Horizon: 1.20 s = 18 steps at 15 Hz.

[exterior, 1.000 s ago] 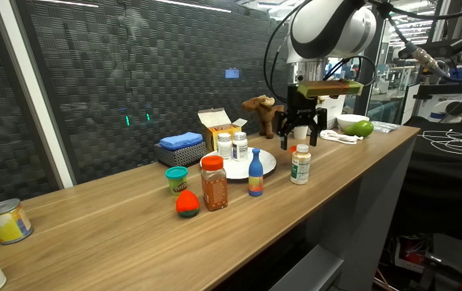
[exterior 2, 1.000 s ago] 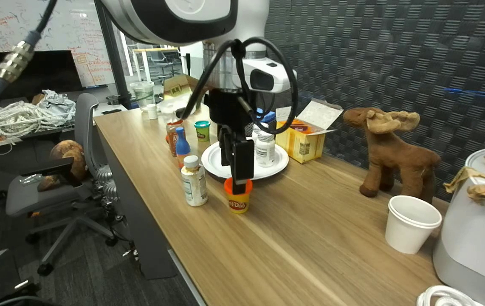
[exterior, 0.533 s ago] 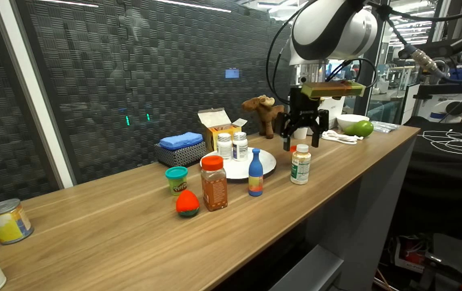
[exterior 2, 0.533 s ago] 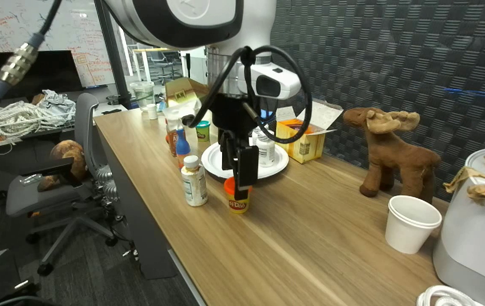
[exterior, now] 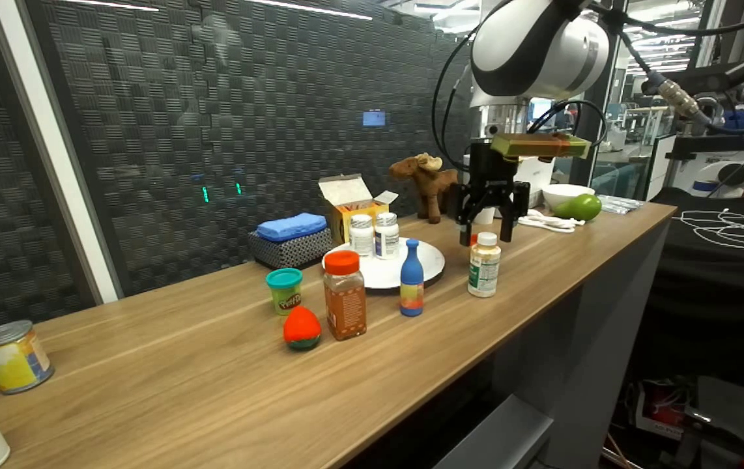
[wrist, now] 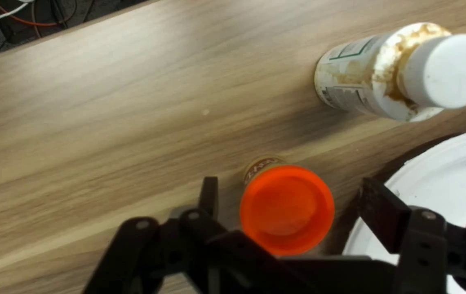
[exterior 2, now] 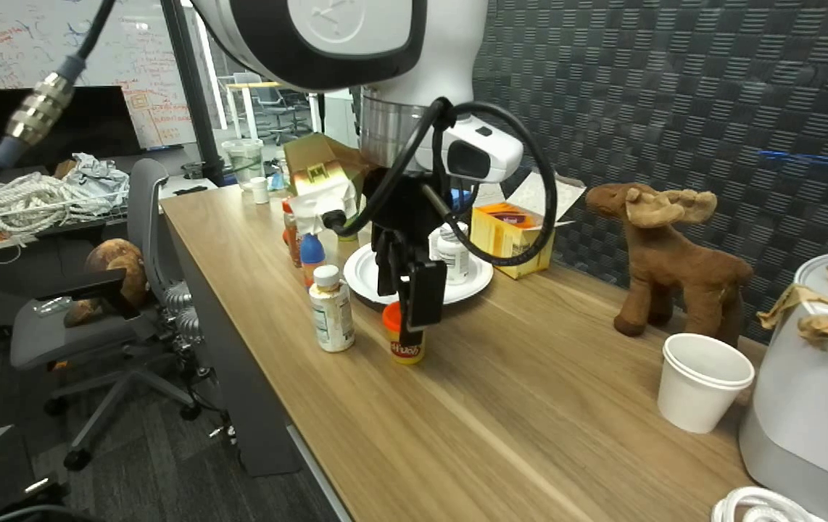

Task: Put the bottles and orange plushie surrounding the white plate on the white plate

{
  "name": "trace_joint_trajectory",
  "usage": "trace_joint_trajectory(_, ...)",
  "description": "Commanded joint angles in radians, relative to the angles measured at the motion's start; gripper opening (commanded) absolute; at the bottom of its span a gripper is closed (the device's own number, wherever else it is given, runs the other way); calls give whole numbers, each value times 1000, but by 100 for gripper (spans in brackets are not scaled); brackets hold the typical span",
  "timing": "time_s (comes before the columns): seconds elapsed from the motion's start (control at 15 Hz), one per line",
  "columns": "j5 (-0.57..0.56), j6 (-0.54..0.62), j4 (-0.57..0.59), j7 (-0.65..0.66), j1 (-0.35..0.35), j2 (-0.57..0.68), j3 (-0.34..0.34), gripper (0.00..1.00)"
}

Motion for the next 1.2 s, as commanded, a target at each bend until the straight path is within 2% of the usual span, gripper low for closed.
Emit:
trace_joint_trajectory(0.0, 33, -21, 33, -44, -6, 10, -4, 58)
trace_joint_trajectory(0.07, 30, -20, 35, -45, -6, 11, -5, 49)
trace_joint_trajectory(0.27, 21, -20, 41, -36, -6, 12, -7, 29)
trace_joint_trajectory(0.6, -50, -41, 90, 10, 4, 1, -19, 29)
trace_joint_trajectory(1.13, -11, -103, 272, -69, 35, 104, 33, 29)
